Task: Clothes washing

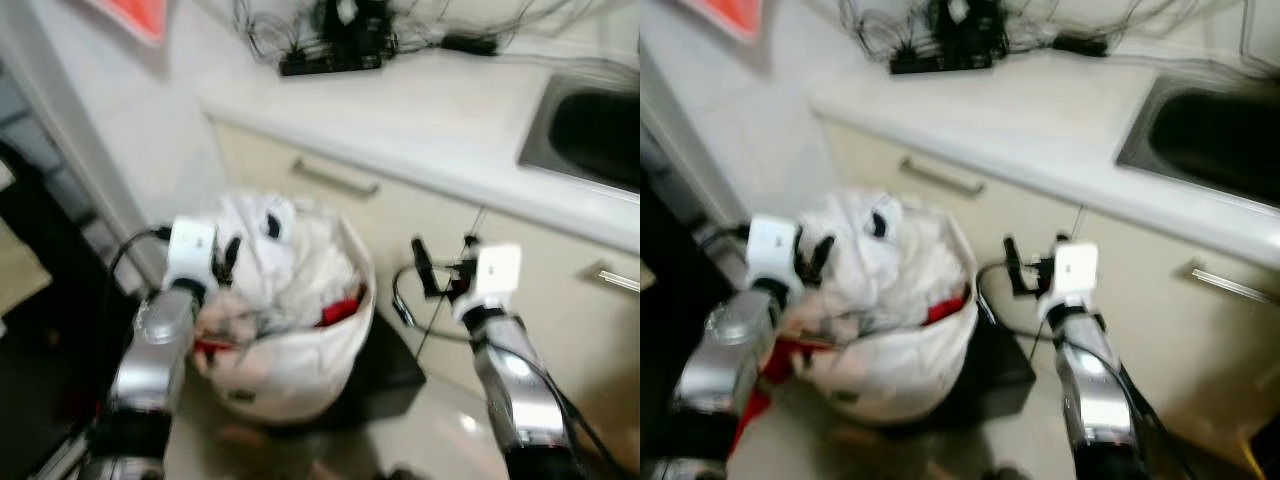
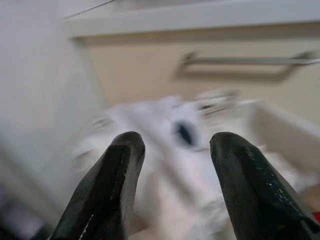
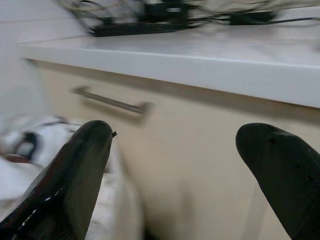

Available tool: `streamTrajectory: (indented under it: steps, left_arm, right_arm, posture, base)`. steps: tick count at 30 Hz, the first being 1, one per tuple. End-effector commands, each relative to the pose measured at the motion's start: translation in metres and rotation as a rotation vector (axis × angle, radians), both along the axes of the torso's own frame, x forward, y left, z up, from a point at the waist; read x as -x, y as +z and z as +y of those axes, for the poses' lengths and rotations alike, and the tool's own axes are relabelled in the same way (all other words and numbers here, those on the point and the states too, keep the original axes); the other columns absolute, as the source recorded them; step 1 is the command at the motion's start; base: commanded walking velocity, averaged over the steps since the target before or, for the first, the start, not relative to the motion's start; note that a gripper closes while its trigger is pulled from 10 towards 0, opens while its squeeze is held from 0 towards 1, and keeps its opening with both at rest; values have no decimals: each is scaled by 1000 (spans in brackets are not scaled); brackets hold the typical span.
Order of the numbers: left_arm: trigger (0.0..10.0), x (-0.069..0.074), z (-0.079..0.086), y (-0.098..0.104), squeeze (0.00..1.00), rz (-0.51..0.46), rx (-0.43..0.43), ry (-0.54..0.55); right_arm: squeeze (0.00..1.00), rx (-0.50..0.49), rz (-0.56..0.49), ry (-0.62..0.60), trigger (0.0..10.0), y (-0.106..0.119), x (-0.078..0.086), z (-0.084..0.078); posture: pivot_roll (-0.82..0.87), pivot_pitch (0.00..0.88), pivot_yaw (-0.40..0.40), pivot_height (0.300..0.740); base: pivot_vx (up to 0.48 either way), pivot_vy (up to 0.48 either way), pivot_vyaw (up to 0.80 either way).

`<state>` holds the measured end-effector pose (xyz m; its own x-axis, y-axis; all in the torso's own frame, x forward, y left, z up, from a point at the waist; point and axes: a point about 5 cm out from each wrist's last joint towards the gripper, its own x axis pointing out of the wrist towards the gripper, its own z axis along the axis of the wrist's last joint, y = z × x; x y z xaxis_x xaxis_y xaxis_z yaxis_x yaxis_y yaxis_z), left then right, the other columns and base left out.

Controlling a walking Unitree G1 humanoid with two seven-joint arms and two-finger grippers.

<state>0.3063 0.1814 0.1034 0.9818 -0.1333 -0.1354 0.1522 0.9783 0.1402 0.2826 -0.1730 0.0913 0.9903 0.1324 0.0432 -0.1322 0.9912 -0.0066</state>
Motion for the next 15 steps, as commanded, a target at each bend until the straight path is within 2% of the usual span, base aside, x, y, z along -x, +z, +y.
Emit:
streamTrajectory:
  steps: [1,6,12,15]
  left_arm:
    - [10000,-2,7,3,1000,-11,-23,28]
    - [10000,-4,10,5,1000,-26,-61,44]
    - [10000,-6,13,5,1000,-21,-62,70]
    - [10000,-7,14,5,1000,-21,-64,73]
  right_arm:
    - [0,-12,-7,-1,10000,0,0,2]
    - [0,-17,-4,4,10000,-2,0,3]
    - [0,-12,6,9,10000,-5,1,4]
    - [0,-15,14,4,10000,-6,1,4]
  posture:
    - [-79,0,25,740]
    - [-80,0,31,740]
    - [-81,0,35,740]
    - [-83,0,36,736]
  base:
    - [0,0,-638]
    - [0,0,-641]
    - [0,0,-623]
    - [0,0,0]
